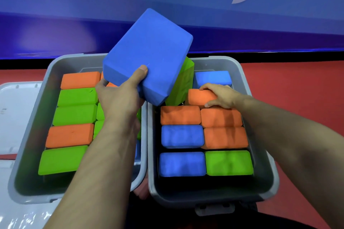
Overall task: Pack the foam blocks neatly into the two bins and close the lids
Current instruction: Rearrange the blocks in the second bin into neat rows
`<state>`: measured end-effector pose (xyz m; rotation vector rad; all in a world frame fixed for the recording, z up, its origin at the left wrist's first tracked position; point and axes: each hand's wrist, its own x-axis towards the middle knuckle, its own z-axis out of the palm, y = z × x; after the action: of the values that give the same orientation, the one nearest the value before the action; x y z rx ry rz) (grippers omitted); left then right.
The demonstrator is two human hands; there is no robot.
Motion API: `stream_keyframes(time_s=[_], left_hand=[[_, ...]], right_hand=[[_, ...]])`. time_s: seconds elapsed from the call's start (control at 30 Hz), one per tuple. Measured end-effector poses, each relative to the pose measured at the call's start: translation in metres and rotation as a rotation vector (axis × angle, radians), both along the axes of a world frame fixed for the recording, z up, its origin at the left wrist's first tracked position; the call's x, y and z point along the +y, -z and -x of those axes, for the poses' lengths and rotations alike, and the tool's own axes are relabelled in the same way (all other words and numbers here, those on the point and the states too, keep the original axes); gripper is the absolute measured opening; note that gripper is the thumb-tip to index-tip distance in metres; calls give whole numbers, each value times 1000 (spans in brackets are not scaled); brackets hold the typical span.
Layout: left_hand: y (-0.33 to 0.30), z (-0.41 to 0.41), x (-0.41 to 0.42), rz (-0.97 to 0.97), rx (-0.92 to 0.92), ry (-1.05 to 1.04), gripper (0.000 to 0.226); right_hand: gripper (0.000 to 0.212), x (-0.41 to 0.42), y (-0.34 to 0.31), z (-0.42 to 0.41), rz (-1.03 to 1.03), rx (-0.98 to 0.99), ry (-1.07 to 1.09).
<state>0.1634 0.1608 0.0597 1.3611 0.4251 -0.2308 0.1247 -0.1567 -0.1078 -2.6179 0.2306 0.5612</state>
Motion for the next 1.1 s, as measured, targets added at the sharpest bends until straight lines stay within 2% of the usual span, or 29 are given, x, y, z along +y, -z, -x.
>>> stream_keyframes(time_s=[0.23, 0.5, 0.57, 0.7, 0.8, 0.87, 1.0, 1.1], left_hand=[[1, 3, -4, -27, -3, 12, 83], [5, 2, -4, -40, -7, 16, 87], [4, 1, -3, -31, -9, 0, 87], [1, -1, -1, -30, -45, -70, 90], [1, -5, 4, -32, -104, -135, 91], [0, -8, 9, -27, -131, -181, 91], [-2, -13, 19, 1, -135, -249, 94], [-4, -12, 21, 25, -118, -252, 89]], right_hand=[[69, -38, -17, 8, -4, 61, 35], [59, -28, 5, 21, -81, 105, 51], [51, -25, -1, 17, -65, 66, 52], [50, -13, -21, -1, -23, -191, 123], [59, 9, -50, -28, -28, -376, 34], [72, 26, -68, -49, 20, -402, -97], [96, 56, -74, -91, 212, -250, -266], [97, 59, -65, -104, 295, -188, -306]])
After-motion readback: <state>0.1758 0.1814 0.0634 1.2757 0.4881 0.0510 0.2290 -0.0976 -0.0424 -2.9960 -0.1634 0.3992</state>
